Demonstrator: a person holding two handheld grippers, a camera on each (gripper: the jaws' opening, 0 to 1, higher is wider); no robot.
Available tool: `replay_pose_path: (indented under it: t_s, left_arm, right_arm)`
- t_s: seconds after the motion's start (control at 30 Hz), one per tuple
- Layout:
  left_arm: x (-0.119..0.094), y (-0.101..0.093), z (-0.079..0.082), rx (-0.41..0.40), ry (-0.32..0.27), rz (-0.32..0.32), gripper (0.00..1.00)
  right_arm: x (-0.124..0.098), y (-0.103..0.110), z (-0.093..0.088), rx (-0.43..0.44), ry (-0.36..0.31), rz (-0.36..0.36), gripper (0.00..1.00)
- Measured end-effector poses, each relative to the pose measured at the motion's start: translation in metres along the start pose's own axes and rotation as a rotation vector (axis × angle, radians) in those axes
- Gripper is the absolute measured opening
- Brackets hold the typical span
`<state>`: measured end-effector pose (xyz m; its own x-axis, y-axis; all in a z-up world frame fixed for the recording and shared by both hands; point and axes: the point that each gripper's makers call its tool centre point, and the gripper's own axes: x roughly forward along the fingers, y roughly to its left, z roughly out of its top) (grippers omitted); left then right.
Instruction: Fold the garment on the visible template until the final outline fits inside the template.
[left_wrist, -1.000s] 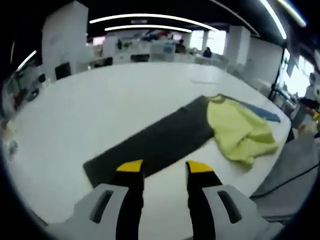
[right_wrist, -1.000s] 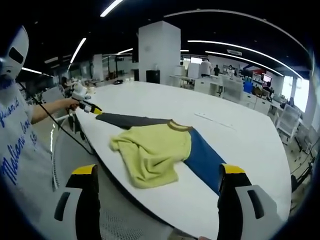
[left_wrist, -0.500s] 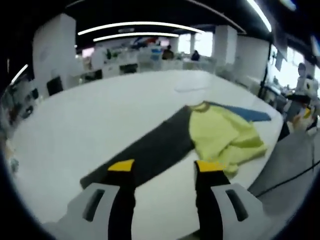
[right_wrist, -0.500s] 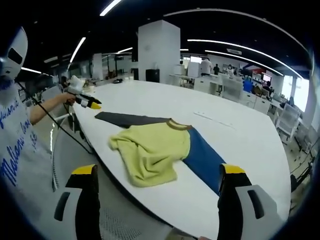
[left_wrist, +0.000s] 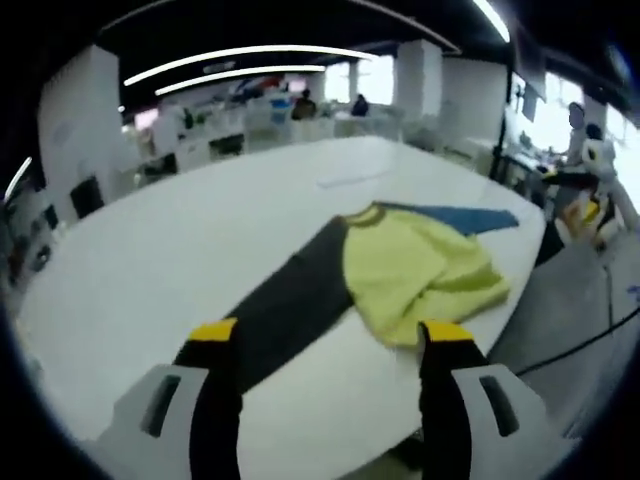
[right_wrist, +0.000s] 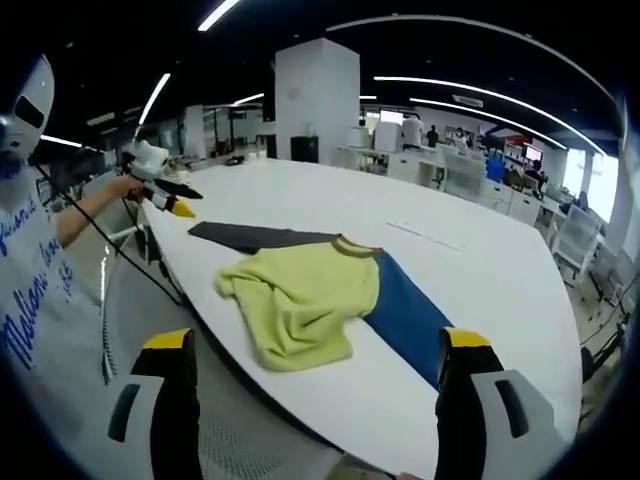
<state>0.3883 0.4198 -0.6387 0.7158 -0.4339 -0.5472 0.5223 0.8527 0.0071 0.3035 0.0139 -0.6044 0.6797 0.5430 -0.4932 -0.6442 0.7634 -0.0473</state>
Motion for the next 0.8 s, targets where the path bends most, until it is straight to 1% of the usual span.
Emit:
replay_pose_path:
  t_s: [0.07,0.2,0.3,0.4,0.53,0.6,0.67,0.8]
  left_arm:
    - [-0.001,-0.005,0.002,0.005,0.001,-0.010,0.73]
    - [-0.004,-0.019,0.011,0.034,-0.007,-0.036,0.79]
    - [-0.005,-0.025,0.017,0.029,-0.021,-0.057,0.88]
    - [-0.005,-0.028,0.017,0.038,-0.015,-0.064,0.89]
    - [-0.005,-0.038,0.016,0.044,0.003,-0.093,0.98]
    - [-0.006,-0.043,0.014,0.049,0.008,-0.115,0.98]
    - [-0.006,-0.047,0.014,0.042,0.014,-0.121,0.99]
    - [-0.009,-0.053,0.018,0.043,-0.010,-0.132,1.00]
  right_arm:
    - [0.000,0.000,-0.001,-0.001,0.004,0.000,1.00]
    - [-0.001,-0.001,-0.001,-0.001,0.004,0.000,1.00]
    - [-0.001,-0.002,-0.001,-0.002,0.007,-0.003,1.00]
    - [-0.001,-0.002,0.000,-0.004,0.007,-0.002,1.00]
    - [-0.001,-0.002,0.000,-0.006,0.004,0.003,1.00]
    - [0.000,-0.002,0.000,-0.003,0.005,0.004,1.00]
    - [0.001,-0.003,-0.002,-0.002,0.012,0.004,1.00]
    - [0.001,-0.003,-0.002,0.003,0.011,0.003,1.00]
